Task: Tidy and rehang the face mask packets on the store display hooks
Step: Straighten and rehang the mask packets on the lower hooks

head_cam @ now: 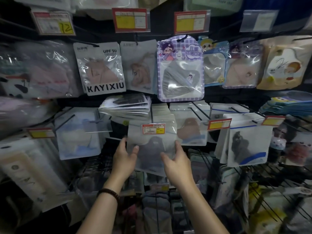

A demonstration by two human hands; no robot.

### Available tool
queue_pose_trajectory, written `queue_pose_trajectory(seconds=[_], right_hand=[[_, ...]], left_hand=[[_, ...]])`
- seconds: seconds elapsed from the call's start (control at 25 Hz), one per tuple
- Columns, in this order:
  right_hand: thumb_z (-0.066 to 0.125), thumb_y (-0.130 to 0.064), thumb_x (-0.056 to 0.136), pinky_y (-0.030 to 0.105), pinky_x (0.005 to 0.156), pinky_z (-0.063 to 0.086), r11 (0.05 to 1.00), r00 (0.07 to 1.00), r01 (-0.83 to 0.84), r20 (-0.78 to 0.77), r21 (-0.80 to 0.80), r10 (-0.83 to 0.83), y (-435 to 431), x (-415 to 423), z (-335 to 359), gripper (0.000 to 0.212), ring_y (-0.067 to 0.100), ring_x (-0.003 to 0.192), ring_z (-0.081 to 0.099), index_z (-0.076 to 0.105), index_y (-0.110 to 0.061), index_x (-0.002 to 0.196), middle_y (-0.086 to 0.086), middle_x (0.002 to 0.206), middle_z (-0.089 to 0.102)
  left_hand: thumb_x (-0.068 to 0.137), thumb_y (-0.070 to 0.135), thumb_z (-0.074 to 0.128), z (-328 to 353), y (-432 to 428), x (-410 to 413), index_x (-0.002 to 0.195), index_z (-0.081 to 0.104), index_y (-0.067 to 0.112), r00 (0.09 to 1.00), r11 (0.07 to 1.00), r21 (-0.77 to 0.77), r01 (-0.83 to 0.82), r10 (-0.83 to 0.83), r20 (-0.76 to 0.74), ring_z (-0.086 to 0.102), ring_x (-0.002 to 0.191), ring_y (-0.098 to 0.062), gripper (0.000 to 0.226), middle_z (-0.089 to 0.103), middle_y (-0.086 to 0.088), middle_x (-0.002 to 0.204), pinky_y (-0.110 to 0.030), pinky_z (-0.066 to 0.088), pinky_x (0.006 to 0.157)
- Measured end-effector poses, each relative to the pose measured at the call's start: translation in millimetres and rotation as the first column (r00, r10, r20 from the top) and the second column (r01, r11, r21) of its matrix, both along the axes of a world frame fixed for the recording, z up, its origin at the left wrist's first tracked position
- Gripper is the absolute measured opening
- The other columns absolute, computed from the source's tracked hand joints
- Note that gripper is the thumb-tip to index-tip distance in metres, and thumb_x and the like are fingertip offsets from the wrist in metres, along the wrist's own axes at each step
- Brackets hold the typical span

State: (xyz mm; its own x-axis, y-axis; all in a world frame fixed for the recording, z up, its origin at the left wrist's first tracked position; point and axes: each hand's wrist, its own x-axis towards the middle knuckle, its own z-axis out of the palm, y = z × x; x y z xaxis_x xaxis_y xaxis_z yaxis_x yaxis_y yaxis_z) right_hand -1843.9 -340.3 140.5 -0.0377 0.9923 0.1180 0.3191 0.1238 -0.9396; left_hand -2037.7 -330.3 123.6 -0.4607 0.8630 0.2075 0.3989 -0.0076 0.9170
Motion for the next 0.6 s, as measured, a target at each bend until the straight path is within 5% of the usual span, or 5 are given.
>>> queue_pose_trajectory(seconds=[0.24,0.4,0.6], right_hand=[[0.065,-0.03,0.103,0.037,0.115,0.05,0.99,0.989,0.133,0.05,0.055,-0.136,-0.9,-7.4,-3.4,0.078,0.024,0.139,0.06,0.028,-0.025,0.171,0.002,0.159,0.057],[0.063,-0.038,0.104,0.04,0.096,0.059,0.945,0.928,0.274,0.21,0.176,-0.308,0.6,-5.3,-0.5,0.056,0.029,0.11,0.073,0.052,-0.027,0.158,0.009,0.124,0.077],[0.075,-0.024,0.099,0.035,0.087,0.062,0.904,0.916,0.387,-0.188,0.181,-0.354,6.0,4.4,0.8,0.019,0.001,0.084,0.073,0.077,-0.031,0.117,-0.014,0.087,0.077]], left_hand=[[0.103,0.02,0.069,-10.0,0.1,-5.5,0.142,0.066,0.023,0.997,0.995,0.056,-0.081,0.081,0.009,0.068,0.115,-0.013,0.039,0.073,0.006,0.128,-0.02,0.049,0.087],[0.1,0.033,0.072,0.7,-7.0,-3.5,0.114,0.079,0.022,0.963,0.961,0.089,-0.263,0.267,-0.033,0.073,0.089,-0.013,0.019,0.079,0.007,0.099,-0.02,0.048,0.067],[0.095,0.034,0.08,4.8,-16.7,-6.2,0.09,0.077,0.027,0.959,0.953,0.116,-0.28,0.282,-0.003,0.071,0.075,-0.007,0.009,0.074,0.014,0.078,-0.028,0.056,0.067]])
